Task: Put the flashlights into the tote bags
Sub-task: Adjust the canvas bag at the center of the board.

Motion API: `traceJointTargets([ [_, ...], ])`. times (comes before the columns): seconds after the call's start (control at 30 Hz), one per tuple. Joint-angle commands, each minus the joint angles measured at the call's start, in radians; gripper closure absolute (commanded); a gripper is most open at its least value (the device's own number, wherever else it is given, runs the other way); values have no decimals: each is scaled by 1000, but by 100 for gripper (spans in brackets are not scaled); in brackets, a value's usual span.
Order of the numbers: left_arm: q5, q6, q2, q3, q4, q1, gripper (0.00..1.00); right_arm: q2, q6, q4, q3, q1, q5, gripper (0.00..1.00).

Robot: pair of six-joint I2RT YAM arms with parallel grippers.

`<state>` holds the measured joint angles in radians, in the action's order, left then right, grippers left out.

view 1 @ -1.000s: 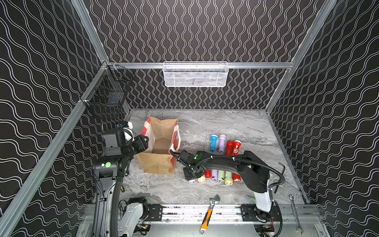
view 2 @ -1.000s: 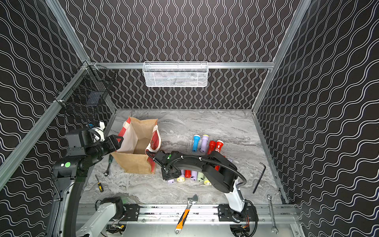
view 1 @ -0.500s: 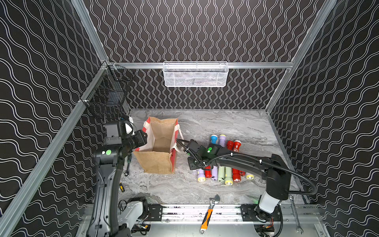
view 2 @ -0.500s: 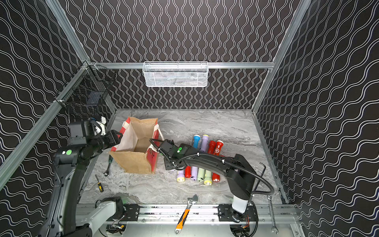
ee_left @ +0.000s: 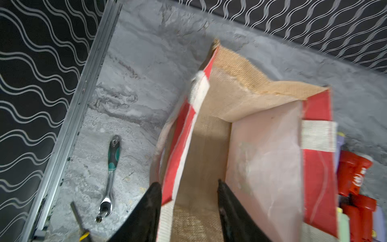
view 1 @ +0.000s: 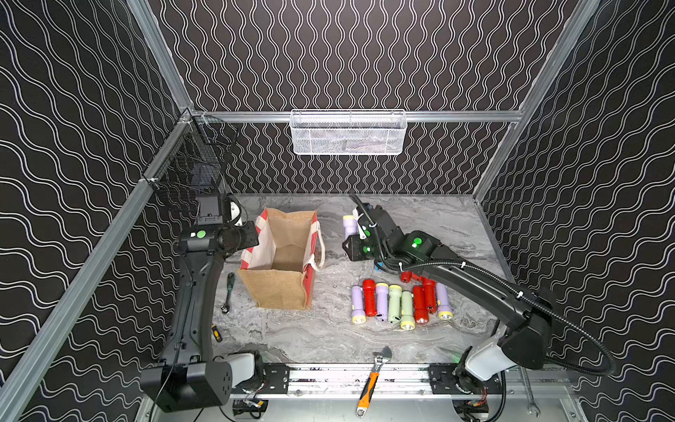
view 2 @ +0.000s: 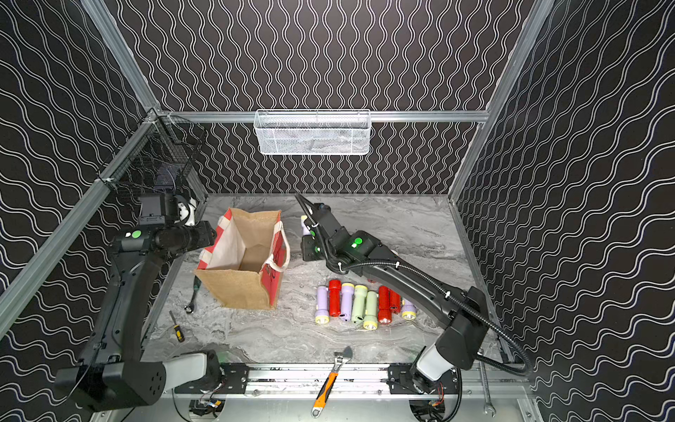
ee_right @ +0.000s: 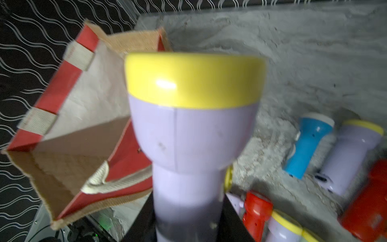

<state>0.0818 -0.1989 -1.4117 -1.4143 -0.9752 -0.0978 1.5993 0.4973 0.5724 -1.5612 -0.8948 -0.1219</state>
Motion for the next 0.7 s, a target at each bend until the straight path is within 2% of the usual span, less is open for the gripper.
traceJointTargets([
  [0.0, -34, 27, -27, 14, 12, -3, 52, 42, -57, -69, -71, 3, 94, 71],
  [0.2, 6, 37, -77, 36, 21, -2, 52, 135, -69, -110, -232, 8, 191, 70],
  [0.27, 34, 34, -84, 58, 29, -2, 55, 161, -67, -108, -275, 8, 211, 71],
  [0.4, 81, 1, -69, 135, 69, -2, 74, 196, -49, -131, -303, 8, 254, 70],
  [0.47, 110, -27, -52, 170, 97, 0, 84, 208, -38, -141, -306, 8, 270, 67],
  [0.53, 181, -55, -31, 205, 136, 1, 93, 216, -32, -152, -308, 9, 283, 67],
  [0.67, 305, -139, -4, 227, 197, 29, 96, 222, -31, -159, -315, 9, 292, 68],
])
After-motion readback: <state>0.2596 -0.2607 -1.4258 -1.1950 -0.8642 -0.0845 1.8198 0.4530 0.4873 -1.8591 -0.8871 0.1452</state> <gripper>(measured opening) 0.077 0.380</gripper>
